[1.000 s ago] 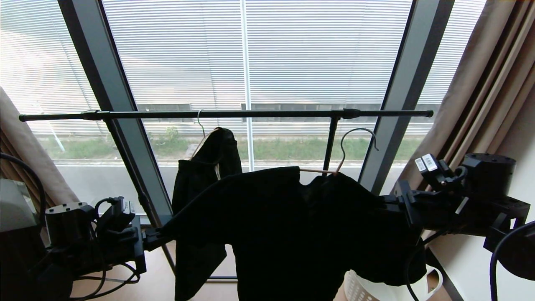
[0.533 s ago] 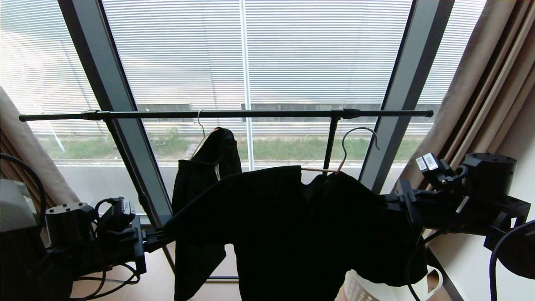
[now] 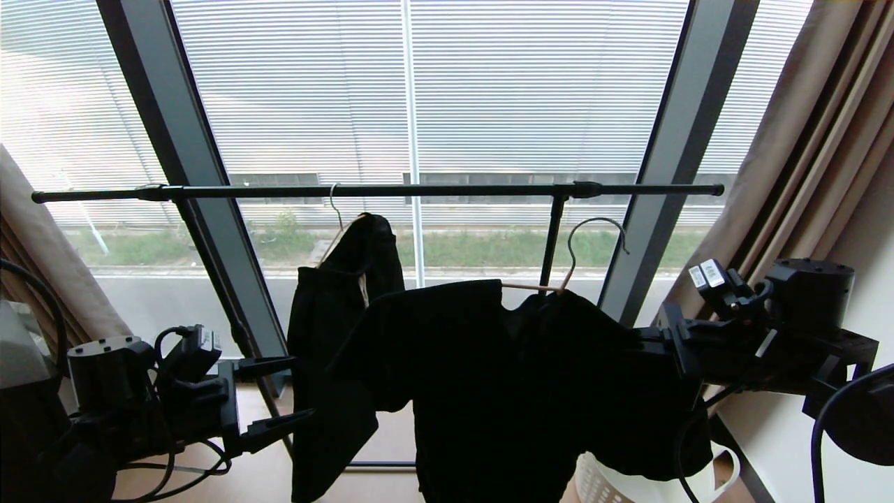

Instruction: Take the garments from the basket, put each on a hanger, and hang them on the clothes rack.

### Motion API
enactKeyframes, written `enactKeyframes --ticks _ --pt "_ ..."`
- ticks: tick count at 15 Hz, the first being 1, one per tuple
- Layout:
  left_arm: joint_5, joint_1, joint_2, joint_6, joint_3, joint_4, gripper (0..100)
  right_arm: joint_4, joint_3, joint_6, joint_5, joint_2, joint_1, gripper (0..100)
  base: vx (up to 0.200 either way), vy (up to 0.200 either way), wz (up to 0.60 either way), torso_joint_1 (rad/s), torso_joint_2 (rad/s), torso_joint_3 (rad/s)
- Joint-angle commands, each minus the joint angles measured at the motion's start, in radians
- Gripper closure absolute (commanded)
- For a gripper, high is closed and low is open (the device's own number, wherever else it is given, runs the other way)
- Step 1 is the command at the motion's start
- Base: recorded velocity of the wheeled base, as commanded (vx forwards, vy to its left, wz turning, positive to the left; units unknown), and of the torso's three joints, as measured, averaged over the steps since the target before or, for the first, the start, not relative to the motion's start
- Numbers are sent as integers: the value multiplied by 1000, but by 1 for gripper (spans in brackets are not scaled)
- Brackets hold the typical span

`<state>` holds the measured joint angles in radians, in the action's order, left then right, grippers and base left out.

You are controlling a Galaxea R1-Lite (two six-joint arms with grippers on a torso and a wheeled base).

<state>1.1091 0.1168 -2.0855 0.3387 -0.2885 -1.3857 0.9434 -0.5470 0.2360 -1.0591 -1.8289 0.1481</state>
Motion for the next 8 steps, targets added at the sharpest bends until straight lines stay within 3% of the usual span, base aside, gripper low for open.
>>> enactKeyframes --ticks 1,5,7,8 --pt "0 -19 102 -72 14 4 0 0 2 2 -1 -23 21 100 0 0 0 0 0 0" --pt "0 -55 182 -115 34 14 0 -3 13 22 5 -52 62 100 0 0 0 0 0 0" --pt "0 -92 265 -167 35 76 0 -3 18 36 7 -59 71 100 0 0 0 0 0 0" --pt "-2 -109 321 -172 28 157 0 -3 21 36 7 -61 79 100 0 0 0 0 0 0"
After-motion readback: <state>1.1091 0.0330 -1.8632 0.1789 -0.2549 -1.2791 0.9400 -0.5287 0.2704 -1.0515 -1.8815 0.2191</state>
